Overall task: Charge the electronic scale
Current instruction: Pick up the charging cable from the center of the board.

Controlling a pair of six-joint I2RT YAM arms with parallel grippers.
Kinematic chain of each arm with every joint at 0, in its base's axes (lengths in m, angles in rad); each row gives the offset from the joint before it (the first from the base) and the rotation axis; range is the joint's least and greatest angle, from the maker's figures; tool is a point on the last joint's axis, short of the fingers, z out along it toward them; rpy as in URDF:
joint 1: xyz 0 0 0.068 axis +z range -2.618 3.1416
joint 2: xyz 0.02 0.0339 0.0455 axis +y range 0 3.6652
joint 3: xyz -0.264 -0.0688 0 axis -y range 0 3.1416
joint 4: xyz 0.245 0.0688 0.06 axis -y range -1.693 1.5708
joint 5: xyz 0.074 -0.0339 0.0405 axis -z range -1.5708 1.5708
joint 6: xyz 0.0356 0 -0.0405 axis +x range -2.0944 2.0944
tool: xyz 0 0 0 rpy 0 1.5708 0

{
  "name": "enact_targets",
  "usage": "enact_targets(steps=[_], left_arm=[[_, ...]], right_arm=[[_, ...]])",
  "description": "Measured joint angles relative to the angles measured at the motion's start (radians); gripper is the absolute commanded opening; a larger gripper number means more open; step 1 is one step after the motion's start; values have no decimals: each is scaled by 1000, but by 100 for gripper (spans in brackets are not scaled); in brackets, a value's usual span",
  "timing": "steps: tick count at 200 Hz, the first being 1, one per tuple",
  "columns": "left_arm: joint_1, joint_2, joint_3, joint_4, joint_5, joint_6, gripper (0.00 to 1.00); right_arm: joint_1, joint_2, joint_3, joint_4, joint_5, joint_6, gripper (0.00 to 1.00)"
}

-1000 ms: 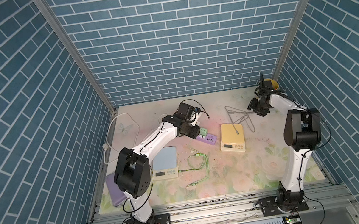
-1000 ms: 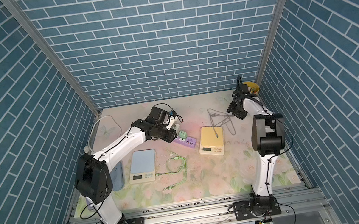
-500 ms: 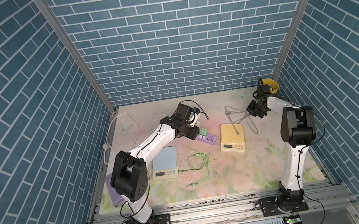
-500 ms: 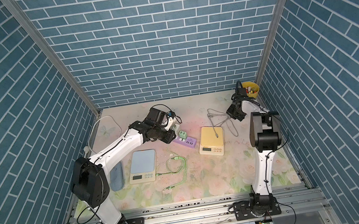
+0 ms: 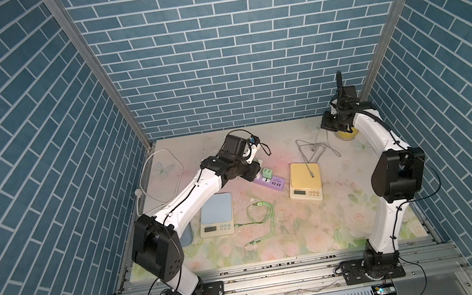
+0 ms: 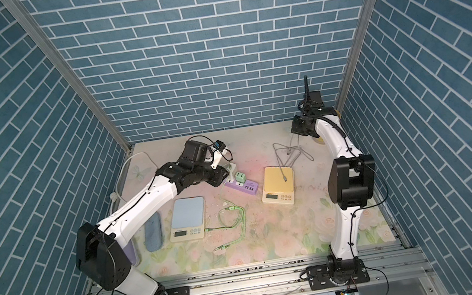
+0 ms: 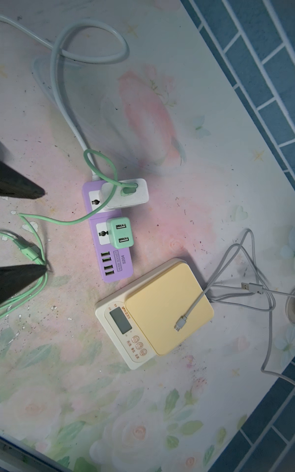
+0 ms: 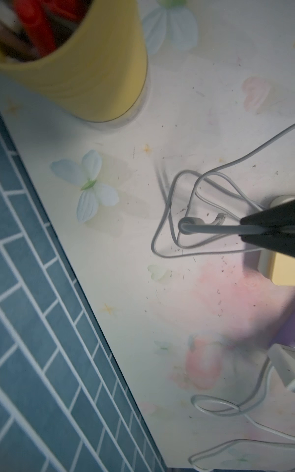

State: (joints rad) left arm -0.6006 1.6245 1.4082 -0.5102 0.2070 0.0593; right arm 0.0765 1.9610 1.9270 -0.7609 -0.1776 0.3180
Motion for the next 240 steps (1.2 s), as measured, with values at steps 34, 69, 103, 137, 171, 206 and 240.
enact_targets(steps=[34,69,103,137,171,206,240], left_arm=[[0,-26,-37,97,61,-10,49],[-3,-92,-163,314,114,-26,57],[-24,-67,-190,502,148,-34,57],[-67,42,-132,634,169,-48,57],[-87,144,-115,763,204,-84,55],[-86,234,-101,864,252,-126,52],[-86,291,-81,922,294,-155,51]], right_arm=[[41,-87,10,-63,-47,-116,0],[42,-180,-60,-65,-143,-162,0],[42,-289,-138,-29,-246,-159,0],[42,-377,-212,41,-341,-128,0],[42,-415,-282,100,-423,-73,0],[42,-422,-307,129,-473,-38,0],[42,-436,-307,148,-503,-23,0]])
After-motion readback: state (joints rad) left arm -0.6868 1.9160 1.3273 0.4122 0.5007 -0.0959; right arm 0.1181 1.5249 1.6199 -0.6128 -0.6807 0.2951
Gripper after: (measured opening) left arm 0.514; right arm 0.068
